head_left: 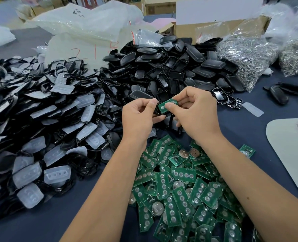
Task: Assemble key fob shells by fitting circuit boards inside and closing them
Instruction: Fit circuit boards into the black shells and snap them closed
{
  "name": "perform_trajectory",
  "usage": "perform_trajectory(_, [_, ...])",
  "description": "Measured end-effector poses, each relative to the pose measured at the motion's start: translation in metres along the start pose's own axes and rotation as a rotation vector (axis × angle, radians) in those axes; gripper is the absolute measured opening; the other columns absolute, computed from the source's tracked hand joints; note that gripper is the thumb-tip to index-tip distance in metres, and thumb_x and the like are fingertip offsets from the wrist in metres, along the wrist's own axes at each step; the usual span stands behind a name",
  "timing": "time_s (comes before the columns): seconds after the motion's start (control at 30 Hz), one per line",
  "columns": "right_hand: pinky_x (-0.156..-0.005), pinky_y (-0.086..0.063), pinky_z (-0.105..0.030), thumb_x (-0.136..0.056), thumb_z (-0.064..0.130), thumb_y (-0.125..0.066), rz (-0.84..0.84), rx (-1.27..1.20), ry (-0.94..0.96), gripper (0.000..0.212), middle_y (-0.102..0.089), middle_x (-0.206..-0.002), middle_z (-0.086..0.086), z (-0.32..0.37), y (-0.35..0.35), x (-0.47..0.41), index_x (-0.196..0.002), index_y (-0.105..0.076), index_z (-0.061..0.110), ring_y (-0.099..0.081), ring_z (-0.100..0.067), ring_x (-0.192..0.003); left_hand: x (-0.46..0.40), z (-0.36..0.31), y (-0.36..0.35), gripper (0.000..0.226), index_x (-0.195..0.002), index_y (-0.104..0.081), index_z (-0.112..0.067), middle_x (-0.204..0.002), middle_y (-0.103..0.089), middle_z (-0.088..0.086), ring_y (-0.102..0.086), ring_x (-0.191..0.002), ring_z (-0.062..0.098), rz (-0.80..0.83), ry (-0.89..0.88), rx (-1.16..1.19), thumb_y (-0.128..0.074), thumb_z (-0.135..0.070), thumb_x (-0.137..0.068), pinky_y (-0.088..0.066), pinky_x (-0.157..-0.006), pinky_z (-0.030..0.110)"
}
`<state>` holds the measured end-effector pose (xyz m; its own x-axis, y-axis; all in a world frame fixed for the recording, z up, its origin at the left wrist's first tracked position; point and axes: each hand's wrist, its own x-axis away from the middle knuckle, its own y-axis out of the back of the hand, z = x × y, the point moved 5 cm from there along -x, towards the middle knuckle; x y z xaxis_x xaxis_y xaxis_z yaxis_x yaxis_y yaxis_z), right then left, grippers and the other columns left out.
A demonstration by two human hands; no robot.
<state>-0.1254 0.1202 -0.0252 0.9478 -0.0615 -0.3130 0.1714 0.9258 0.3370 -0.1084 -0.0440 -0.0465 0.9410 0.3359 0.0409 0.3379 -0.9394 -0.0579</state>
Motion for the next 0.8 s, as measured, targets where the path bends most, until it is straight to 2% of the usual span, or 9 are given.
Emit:
perform_trajectory(0.13, [-0.044, -0.059, -0.039, -0.083, 0.017, -0.088, 0.009, 0.023, -0.027, 0.020, -0.070, -0.069, -0.003, -0.0002, 0.0007, -0.0009, -0.080, -0.069, 0.014, -0.067, -0.017, -0.047, 0.0013, -0.0007, -0.0005, 0.016, -0.093, -0.073, 0.002, -0.086, -0.059, 0.017, -0.066, -0.058, 0.006, 0.007, -0.006, -0.002, -0.066, -0.011, -0.101, -0.061, -0.065, 0.024])
perform_trajectory(0.23, [-0.061, -0.060, -0.037, -0.080, 0.028, -0.090, -0.059, 0.124, -0.003, 0.024, -0.068, -0.068, 0.004, 0.0037, 0.0019, 0.0002, -0.078, -0.069, 0.017, -0.066, -0.011, -0.057, 0.0035, -0.0041, -0.0012, 0.004, -0.093, -0.073, -0.004, -0.086, -0.065, 0.015, -0.068, -0.067, 0.012, 0.035, -0.012, 0.013, -0.070, -0.004, -0.096, -0.059, -0.064, 0.021])
perform_trajectory(0.3, [-0.070, -0.058, -0.037, -0.079, 0.031, -0.090, -0.079, 0.146, -0.004, 0.025, -0.069, -0.069, 0.004, 0.0042, 0.0039, -0.0002, -0.078, -0.070, 0.017, -0.065, -0.011, -0.064, 0.0057, -0.0057, -0.0016, 0.009, -0.097, -0.073, -0.005, -0.087, -0.065, 0.014, -0.070, -0.071, 0.017, 0.062, -0.006, 0.007, -0.074, 0.002, -0.091, -0.058, -0.062, 0.019])
perform_trajectory(0.37, [-0.072, -0.058, -0.038, -0.079, 0.030, -0.090, -0.084, 0.133, -0.020, 0.025, -0.069, -0.071, 0.003, 0.0030, 0.0056, -0.0005, -0.080, -0.070, 0.016, -0.066, -0.013, -0.067, 0.0074, -0.0062, -0.0019, 0.016, -0.099, -0.072, -0.006, -0.085, -0.065, 0.013, -0.072, -0.071, 0.021, 0.078, 0.005, -0.014, -0.075, 0.005, -0.089, -0.054, -0.055, 0.016])
perform_trajectory(0.43, [-0.070, -0.058, -0.037, -0.079, 0.029, -0.090, -0.071, 0.120, -0.025, 0.025, -0.070, -0.073, 0.001, 0.0020, 0.0060, -0.0003, -0.081, -0.070, 0.015, -0.066, -0.015, -0.068, 0.0084, -0.0063, -0.0024, 0.017, -0.100, -0.071, -0.006, -0.084, -0.067, 0.013, -0.072, -0.067, 0.018, 0.075, 0.008, -0.027, -0.076, 0.006, -0.088, -0.052, -0.051, 0.015])
perform_trajectory(0.57, [-0.055, -0.051, -0.031, -0.080, 0.028, -0.090, 0.032, 0.079, -0.029, 0.027, -0.070, -0.071, -0.002, 0.0002, 0.0044, -0.0020, -0.078, -0.066, 0.016, -0.061, -0.017, -0.055, 0.0071, -0.0059, -0.0003, 0.015, -0.098, -0.071, 0.000, -0.078, -0.068, 0.006, -0.072, -0.067, 0.015, 0.045, 0.024, 0.023, -0.076, 0.008, -0.087, -0.058, -0.063, 0.020])
perform_trajectory(0.63, [-0.055, -0.051, -0.032, -0.080, 0.028, -0.090, 0.038, 0.075, -0.027, 0.027, -0.071, -0.071, -0.002, 0.0010, 0.0050, -0.0030, -0.078, -0.067, 0.015, -0.062, -0.017, -0.055, 0.0068, -0.0063, 0.0002, 0.013, -0.097, -0.071, 0.001, -0.076, -0.068, 0.004, -0.072, -0.068, 0.016, 0.057, 0.034, 0.046, -0.076, 0.008, -0.087, -0.059, -0.066, 0.022])
perform_trajectory(0.7, [-0.061, -0.056, -0.035, -0.079, 0.029, -0.091, 0.012, 0.090, -0.012, 0.027, -0.071, -0.072, 0.000, 0.0028, 0.0050, -0.0021, -0.080, -0.068, 0.016, -0.065, -0.016, -0.061, 0.0069, -0.0067, 0.0004, 0.013, -0.096, -0.071, 0.000, -0.073, -0.067, 0.002, -0.072, -0.068, 0.017, 0.068, 0.038, 0.056, -0.076, 0.007, -0.087, -0.059, -0.066, 0.022])
perform_trajectory(0.8, [-0.059, -0.052, -0.029, -0.077, 0.035, -0.092, -0.013, 0.102, -0.027, 0.033, -0.069, -0.070, 0.003, 0.0015, 0.0053, -0.0001, -0.085, -0.065, 0.018, -0.058, -0.009, -0.056, 0.0071, -0.0067, 0.0002, 0.013, -0.094, -0.069, -0.002, -0.073, -0.068, 0.003, -0.072, -0.070, 0.020, 0.076, 0.038, 0.046, -0.075, 0.009, -0.088, -0.059, -0.066, 0.023])
